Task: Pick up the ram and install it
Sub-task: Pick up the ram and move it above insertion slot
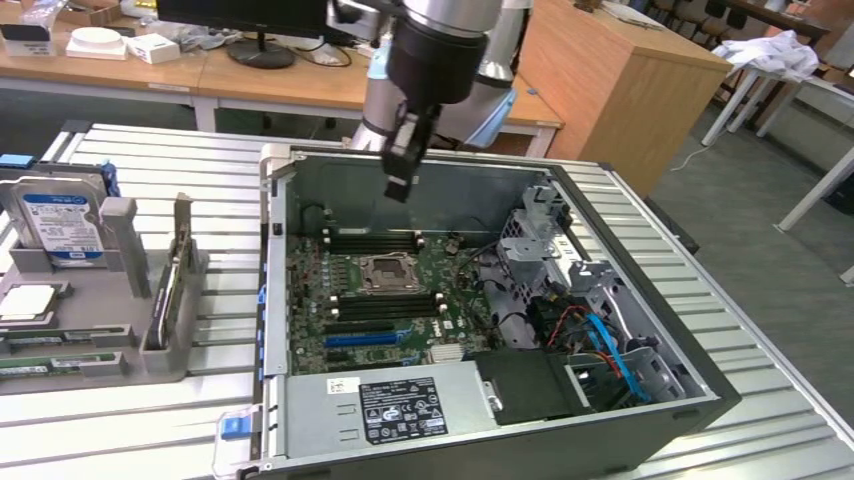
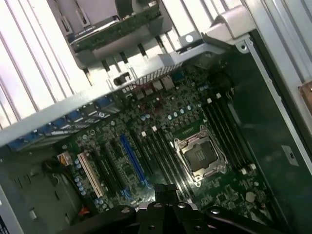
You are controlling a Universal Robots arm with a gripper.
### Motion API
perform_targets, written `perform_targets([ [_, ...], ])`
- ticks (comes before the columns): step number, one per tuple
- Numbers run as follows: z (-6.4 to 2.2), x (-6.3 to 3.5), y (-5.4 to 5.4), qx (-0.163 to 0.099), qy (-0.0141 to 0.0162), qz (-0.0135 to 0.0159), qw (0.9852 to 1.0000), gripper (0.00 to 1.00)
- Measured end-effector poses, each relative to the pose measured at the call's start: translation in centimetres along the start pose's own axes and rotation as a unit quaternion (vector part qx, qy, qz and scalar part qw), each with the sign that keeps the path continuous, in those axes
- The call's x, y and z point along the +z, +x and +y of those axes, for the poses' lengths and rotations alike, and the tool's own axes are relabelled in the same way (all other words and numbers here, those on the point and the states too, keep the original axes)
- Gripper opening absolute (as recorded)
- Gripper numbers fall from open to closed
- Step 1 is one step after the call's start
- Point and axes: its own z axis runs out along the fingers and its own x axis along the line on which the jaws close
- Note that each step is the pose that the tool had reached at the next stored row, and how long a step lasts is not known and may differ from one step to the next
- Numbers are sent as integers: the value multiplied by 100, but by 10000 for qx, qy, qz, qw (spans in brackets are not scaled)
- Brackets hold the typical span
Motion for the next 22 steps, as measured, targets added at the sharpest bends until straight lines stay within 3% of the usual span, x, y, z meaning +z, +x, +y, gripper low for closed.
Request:
perform_targets([
  [4, -142, -45, -76, -1, -8, -21, 10000, 10],
  [7, -225, -57, -119, -2, 3, -38, 10000, 10],
  [13, -232, -55, -123, -2, 5, -39, 10000, 10],
  [18, -237, 27, -119, 5, 33, -48, 10000, 10],
  [22, -241, 99, -116, 15, 38, -51, 10000, 10],
])
